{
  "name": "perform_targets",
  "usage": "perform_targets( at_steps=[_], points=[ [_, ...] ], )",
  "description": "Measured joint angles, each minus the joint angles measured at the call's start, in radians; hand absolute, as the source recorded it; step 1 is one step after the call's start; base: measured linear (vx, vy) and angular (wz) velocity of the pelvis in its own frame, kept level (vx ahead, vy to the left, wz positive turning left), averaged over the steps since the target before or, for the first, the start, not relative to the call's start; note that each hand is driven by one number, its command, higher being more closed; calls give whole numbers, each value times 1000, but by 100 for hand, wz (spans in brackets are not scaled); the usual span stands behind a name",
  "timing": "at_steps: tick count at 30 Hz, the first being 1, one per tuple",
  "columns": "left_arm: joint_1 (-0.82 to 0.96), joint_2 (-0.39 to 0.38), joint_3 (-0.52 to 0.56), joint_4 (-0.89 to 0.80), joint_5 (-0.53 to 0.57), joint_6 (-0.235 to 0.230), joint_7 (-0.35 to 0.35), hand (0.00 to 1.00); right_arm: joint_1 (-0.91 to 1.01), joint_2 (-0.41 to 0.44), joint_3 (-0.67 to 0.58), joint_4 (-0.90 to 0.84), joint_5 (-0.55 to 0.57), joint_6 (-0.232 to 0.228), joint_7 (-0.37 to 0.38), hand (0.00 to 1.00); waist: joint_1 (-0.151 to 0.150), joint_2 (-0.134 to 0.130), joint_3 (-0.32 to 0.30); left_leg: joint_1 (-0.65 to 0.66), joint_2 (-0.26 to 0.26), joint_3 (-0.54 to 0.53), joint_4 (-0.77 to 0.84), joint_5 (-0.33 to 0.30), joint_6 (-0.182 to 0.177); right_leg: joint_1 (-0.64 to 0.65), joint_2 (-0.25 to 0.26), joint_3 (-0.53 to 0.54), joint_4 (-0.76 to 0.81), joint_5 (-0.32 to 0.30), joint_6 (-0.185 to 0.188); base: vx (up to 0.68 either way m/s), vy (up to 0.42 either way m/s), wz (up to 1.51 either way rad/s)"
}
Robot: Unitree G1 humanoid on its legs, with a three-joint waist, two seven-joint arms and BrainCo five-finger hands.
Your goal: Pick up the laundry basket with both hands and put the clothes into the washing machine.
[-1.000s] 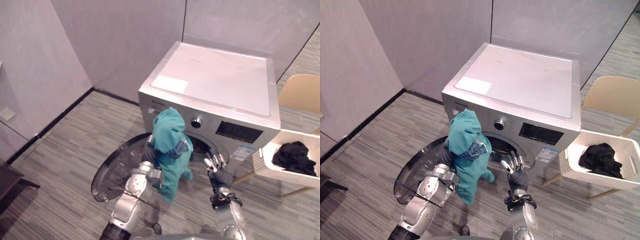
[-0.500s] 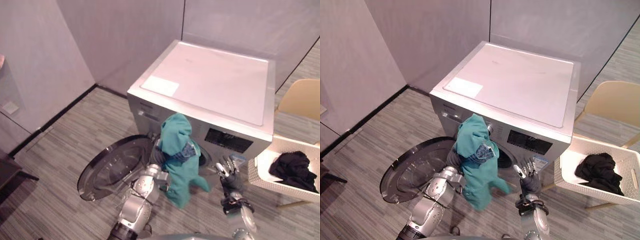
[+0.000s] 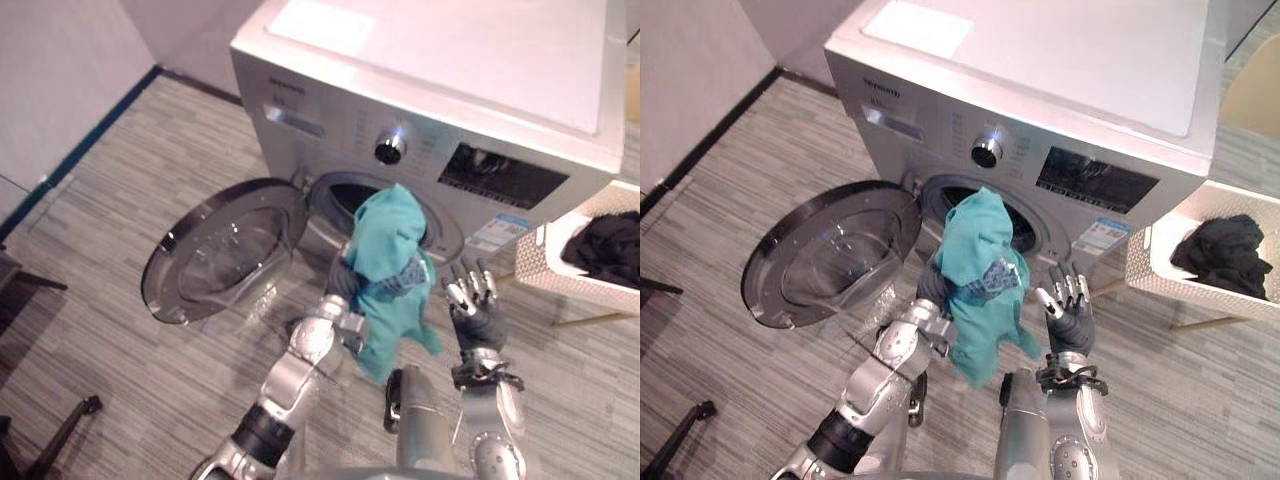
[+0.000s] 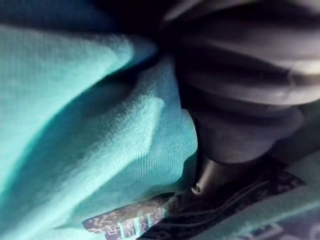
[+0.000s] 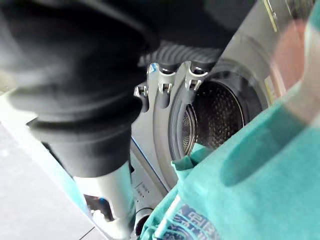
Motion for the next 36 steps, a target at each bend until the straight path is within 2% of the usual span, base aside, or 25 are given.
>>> perform_targets(
  at_steps=[3,8,11,16,20,23,26,32,36],
  points=[
    [-132,-10,56,120,3,1,33,100,-67,1,-9,0,13,-16,-17,0,-21,-19,29,-71,8,3,60,-3,12,-72,10,18,54,0,2,-127,21,-13],
    [-315,-8,167,315,39,6,61,100,-139,12,-80,21,32,-47,-37,0,-34,-40,78,-213,44,13,151,-16,13,-222,50,50,119,15,4,-116,2,-26],
    [-427,28,262,446,37,12,78,100,-196,12,-109,83,51,-54,-52,0,-57,-56,102,-298,69,12,210,-20,15,-310,75,61,161,23,0,-97,-33,-25],
    [-634,117,371,613,34,20,83,100,-259,12,-134,153,77,-59,-54,0,-76,-73,153,-429,103,8,270,-21,14,-443,111,72,201,45,-5,-103,-52,-23],
    [-723,154,399,667,16,20,90,100,-287,14,-146,156,88,-78,-53,0,-83,-86,176,-497,116,1,303,-21,13,-508,124,71,226,51,-8,-66,-47,-13],
    [-792,204,400,689,16,20,98,100,-311,18,-177,159,97,-101,-53,0,-92,-100,195,-560,126,-6,329,-23,11,-568,136,71,241,58,-9,-57,-23,-13],
    [-845,260,400,692,17,20,100,100,-318,30,-195,171,98,-101,-53,0,-99,-116,209,-606,138,-9,347,-23,11,-614,149,72,249,66,-9,-46,-8,-14],
    [-960,349,397,719,21,21,107,100,-299,60,-205,179,97,-121,-47,0,-98,-122,233,-653,153,-16,362,-24,13,-652,161,66,243,78,-9,-30,4,-11],
    [-1102,430,357,719,21,21,118,100,-256,82,-205,179,95,-124,-40,0,-97,-121,233,-702,155,-17,368,-23,14,-695,163,65,234,91,-4,-20,23,-9]
  ],
)
